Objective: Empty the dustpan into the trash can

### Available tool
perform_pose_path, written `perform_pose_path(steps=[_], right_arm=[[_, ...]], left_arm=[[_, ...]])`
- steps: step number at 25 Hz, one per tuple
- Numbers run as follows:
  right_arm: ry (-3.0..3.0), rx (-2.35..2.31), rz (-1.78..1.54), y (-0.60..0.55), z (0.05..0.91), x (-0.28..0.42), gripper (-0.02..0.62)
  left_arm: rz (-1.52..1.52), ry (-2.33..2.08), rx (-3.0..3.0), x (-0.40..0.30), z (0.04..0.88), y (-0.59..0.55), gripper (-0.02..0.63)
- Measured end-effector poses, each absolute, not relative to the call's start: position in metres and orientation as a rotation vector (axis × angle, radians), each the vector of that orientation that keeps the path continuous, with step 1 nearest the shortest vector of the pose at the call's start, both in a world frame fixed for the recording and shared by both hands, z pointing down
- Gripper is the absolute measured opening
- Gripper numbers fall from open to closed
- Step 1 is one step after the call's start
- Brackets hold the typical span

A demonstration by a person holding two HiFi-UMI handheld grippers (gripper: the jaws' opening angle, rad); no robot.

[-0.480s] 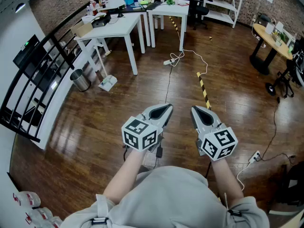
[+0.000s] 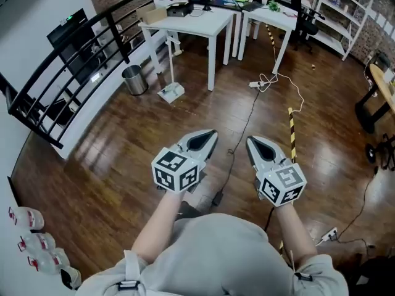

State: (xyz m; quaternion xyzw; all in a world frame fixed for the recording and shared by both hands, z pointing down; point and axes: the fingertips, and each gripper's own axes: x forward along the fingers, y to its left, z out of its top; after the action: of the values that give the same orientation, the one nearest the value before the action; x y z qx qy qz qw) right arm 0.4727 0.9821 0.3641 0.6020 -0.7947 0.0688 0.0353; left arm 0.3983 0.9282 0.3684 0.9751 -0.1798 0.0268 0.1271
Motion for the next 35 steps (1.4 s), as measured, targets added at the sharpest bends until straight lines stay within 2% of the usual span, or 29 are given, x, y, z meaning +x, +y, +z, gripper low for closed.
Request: perform_pose_path(steps=[10, 16, 24, 35], right_arm=[[-2.549, 1.631, 0.175, 0.834, 0.356, 0.333, 0.0], [-2.576, 1.566, 0.157, 0.773, 0.353, 0.278, 0.0], [-2.592, 1.541, 0.171, 0.69, 0.358, 0.256, 0.0], [-2.668, 1.537, 0.201, 0.528, 0.363, 0.281, 0.0]], left_arm=[[0.019, -0.71, 2.79, 0.257, 0.362, 0.8, 0.003], [0.012, -0.75, 2.782, 0.209, 0.366, 0.744, 0.003], [0.004, -0.79, 2.731, 0.185, 0.383, 0.664, 0.003], [0.074, -0.877, 2.698, 0.211, 0.392, 0.502, 0.003]])
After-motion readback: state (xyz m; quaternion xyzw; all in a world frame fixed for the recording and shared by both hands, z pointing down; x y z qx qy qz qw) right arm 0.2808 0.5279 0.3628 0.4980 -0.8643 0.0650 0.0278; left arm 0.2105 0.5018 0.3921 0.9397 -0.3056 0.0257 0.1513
